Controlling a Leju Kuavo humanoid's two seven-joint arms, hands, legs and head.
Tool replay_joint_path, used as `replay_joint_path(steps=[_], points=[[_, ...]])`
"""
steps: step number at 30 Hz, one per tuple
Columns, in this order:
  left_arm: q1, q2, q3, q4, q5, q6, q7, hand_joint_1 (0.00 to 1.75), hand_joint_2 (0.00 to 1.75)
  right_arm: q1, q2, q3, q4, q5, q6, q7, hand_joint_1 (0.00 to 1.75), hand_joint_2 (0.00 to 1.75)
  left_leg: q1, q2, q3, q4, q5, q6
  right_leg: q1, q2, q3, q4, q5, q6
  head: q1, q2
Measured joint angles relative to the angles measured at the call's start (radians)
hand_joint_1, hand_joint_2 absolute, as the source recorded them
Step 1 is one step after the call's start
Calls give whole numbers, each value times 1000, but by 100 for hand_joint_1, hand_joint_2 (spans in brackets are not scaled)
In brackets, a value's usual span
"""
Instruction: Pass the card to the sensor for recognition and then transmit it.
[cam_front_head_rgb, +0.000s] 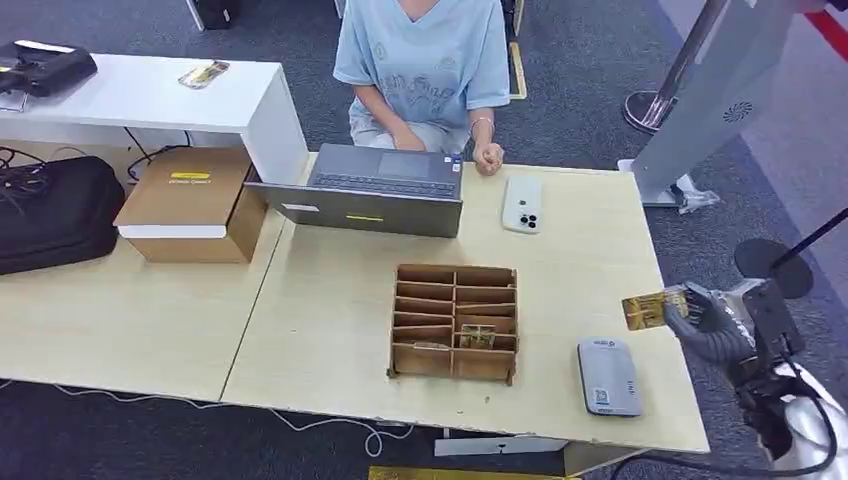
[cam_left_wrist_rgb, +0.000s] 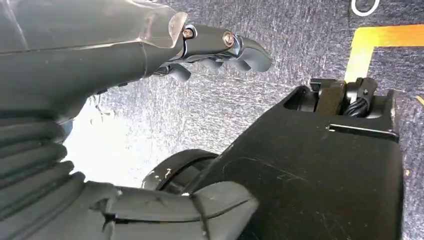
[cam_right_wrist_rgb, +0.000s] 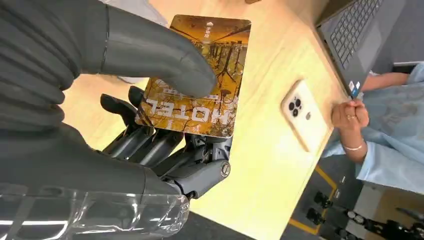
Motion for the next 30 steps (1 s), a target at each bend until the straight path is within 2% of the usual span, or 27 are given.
replay_joint_path(steps=[1, 11, 12, 14, 17, 30], points=[[0, 1, -5, 0, 0, 0, 0, 0, 0, 5, -5, -5, 0, -7, 7, 5, 175, 175, 0, 0, 0, 0, 0, 0, 0, 0, 0, 0, 0, 0, 0, 0], [-1, 11, -8, 0, 35, -39, -39, 0, 0, 0, -47, 9, 30, -53, 30, 18, 175, 175, 0, 1, 0, 0, 0, 0, 0, 0, 0, 0, 0, 0, 0, 0], [-1, 11, -8, 0, 36, -45, -42, 0, 175, -2, -50, 11, 34, -56, 30, 18, 175, 175, 0, 1, 0, 0, 0, 0, 0, 0, 0, 0, 0, 0, 0, 0], [-2, 14, -8, 0, 47, -78, -76, 0, 175, -9, -55, 19, 44, -62, 34, 15, 175, 175, 0, 1, 0, 0, 0, 0, 0, 1, 0, 0, 0, 0, 0, 0], [-2, 18, -8, 0, 48, -95, -82, 0, 175, -21, -64, 33, 59, -69, 33, 13, 175, 175, 0, 1, 0, 0, 0, 0, 0, 1, 0, 0, 0, 0, 0, 0], [-16, 19, -8, 0, 42, -89, -78, 0, 175, -27, -74, 68, 79, -77, 28, 8, 175, 175, 0, 1, 0, 0, 0, 0, 0, 0, 0, 0, 0, 0, 0, 0]])
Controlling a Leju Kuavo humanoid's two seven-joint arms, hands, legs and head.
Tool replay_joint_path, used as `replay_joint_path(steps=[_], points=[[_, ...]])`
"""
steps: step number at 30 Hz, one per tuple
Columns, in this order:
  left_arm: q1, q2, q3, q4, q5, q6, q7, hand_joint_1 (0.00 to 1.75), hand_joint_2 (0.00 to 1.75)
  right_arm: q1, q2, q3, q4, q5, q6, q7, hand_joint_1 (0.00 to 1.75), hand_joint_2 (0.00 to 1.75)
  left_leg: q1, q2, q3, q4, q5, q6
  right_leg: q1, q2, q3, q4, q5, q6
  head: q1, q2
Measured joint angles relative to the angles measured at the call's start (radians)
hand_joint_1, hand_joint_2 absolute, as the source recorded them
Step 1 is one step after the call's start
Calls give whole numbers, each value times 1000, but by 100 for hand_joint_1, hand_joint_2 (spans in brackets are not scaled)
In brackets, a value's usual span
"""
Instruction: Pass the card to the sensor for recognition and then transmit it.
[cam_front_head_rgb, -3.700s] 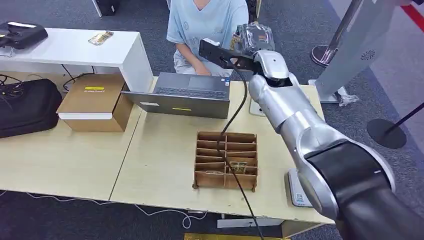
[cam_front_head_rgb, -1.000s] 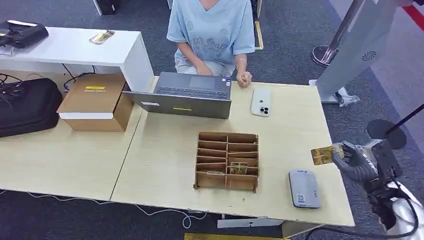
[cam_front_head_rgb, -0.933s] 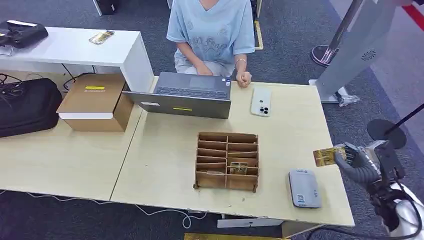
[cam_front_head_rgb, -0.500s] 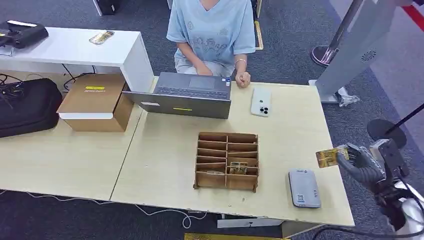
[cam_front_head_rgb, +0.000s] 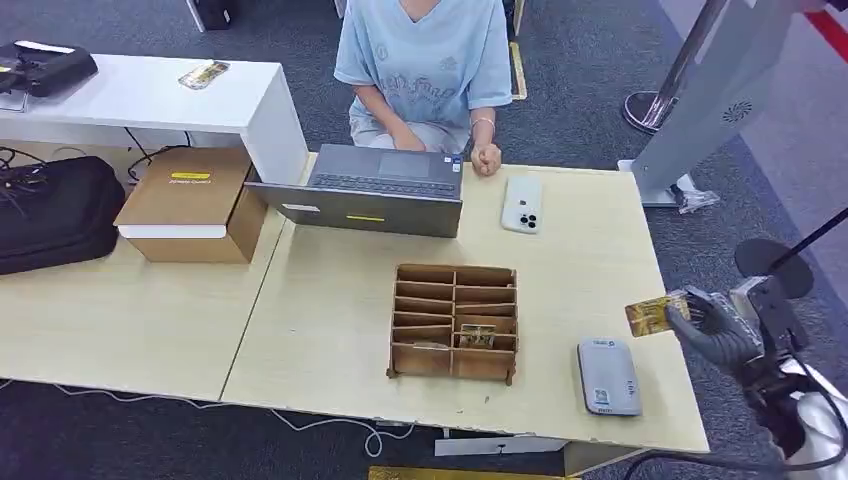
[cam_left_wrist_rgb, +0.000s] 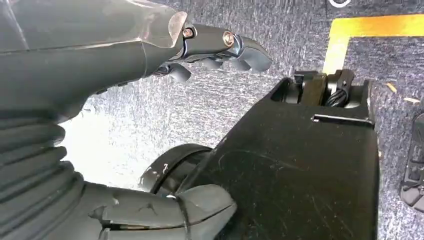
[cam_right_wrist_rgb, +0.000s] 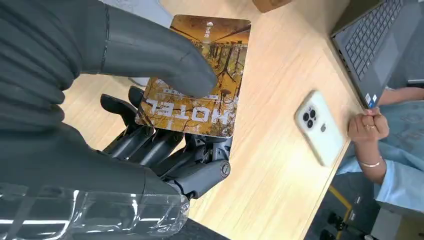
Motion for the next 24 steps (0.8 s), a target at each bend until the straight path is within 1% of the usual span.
replay_joint_path(steps=[2, 3, 13, 16, 18, 24], points=[[-2, 0, 0, 0, 0, 0, 2, 0, 175, 0, 0, 3, 0, 0, -1, 0, 175, 175, 0, 0, 0, 0, 0, 0, 0, 0, 0, 0, 0, 0, 0, 0], [-2, 0, 0, 0, 0, 3, 2, 0, 0, 0, 0, 4, 1, 0, -2, 0, 175, 175, 0, 0, 0, 0, 0, 0, 0, 0, 0, 0, 0, 0, 0, 0], [1, 0, 0, 0, -3, 21, 8, 0, 0, 5, 0, 6, 1, 0, -13, 0, 175, 175, 0, 0, 0, 0, 0, 0, 0, 0, 0, 0, 0, 0, 0, 0], [1, -1, 0, 0, -6, 30, 25, 0, 0, 9, 0, 6, 1, 2, -19, 0, 175, 175, 0, 0, 0, 0, 0, 0, 0, 0, 0, 0, 0, 0, 0, 0], [2, -1, -1, 0, -8, 37, 27, 0, 0, 12, 0, 6, 1, 3, -19, 0, 175, 175, 0, 0, 0, 0, 0, 0, 0, 0, 0, 0, 0, 0, 0, 0], [3, -1, -3, 0, -12, 38, 29, 0, 0, 23, 0, 6, -7, 5, -23, 5, 175, 175, 0, 0, 0, 0, 0, 0, 0, 0, 0, 0, 0, 0, 0, 0]])
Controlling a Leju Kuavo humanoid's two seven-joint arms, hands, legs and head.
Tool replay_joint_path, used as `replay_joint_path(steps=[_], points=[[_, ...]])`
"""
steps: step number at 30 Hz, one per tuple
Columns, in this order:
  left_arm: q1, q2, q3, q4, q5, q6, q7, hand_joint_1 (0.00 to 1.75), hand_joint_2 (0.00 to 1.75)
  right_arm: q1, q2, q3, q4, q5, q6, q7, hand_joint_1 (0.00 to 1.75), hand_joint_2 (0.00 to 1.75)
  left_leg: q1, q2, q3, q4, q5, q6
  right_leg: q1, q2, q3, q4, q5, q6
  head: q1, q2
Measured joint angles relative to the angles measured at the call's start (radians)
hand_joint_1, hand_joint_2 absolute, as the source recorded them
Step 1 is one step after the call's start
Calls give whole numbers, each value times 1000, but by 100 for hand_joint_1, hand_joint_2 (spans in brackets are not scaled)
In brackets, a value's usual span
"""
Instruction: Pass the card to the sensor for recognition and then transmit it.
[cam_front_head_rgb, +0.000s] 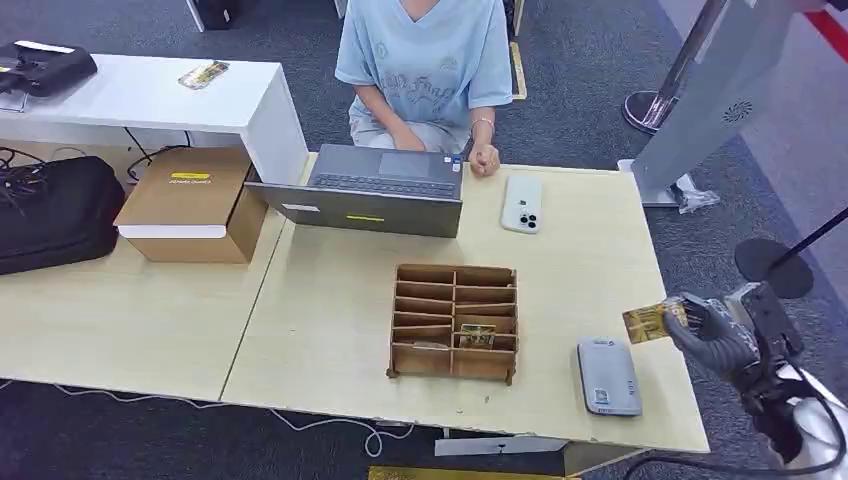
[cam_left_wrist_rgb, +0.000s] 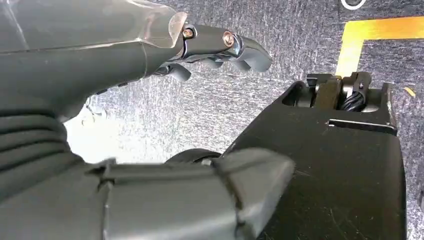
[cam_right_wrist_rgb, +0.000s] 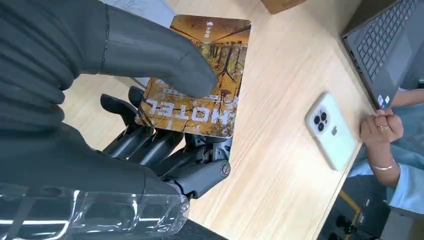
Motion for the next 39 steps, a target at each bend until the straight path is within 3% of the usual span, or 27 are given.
replay_joint_path(steps=[39], points=[[1, 0, -21, 0, 11, -36, 10, 0, 0, 33, 9, 48, 32, 92, -45, 20, 175, 175, 0, 0, 0, 0, 0, 0, 0, 0, 0, 0, 0, 0, 0, 0]])
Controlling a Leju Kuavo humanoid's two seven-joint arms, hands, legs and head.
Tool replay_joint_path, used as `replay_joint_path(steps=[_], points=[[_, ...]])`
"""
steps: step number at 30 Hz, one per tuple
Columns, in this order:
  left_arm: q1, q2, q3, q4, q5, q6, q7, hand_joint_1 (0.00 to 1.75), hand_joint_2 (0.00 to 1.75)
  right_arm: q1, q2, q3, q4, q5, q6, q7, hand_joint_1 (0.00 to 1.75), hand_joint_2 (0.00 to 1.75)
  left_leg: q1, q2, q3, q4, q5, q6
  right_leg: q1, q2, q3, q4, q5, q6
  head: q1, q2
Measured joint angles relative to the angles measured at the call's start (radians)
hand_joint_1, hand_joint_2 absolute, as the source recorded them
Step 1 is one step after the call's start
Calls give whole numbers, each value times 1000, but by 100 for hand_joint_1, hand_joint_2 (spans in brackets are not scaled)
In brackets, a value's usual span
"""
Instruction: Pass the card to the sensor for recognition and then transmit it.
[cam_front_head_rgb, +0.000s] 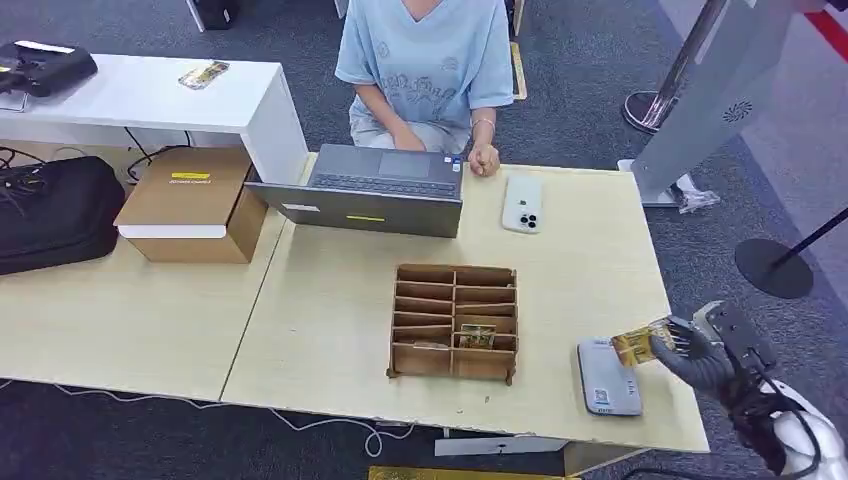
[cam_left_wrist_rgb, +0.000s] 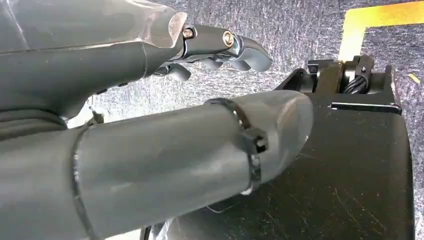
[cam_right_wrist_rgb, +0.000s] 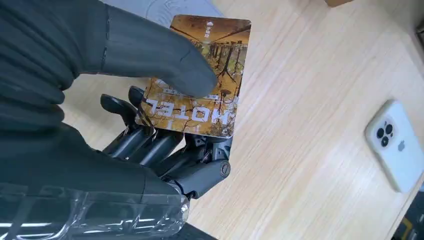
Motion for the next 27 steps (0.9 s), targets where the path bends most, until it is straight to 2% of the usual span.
replay_joint_path(steps=[8, 18, 27], points=[[0, 0, 0, 0, 0, 1, 1, 0, 0, -14, 13, 11, 28, 16, -2, -2, 175, 175, 0, 0, 0, 0, 0, 0, 0, 0, 0, 0, 0, 0, 0, 0], [-6, 0, -1, 0, 15, -10, 3, 0, 0, -84, 55, 48, 89, 61, -24, -5, 175, 175, 0, 0, 0, 0, 0, 0, 0, 0, 0, 0, 0, 0, 0, 0], [-7, 0, -1, 0, 18, -2, 9, 0, 0, -143, 77, 73, 156, 87, -16, -21, 175, 175, 0, 0, 0, 0, 0, 0, 0, 0, 0, 0, 0, 0, 0, 0]])
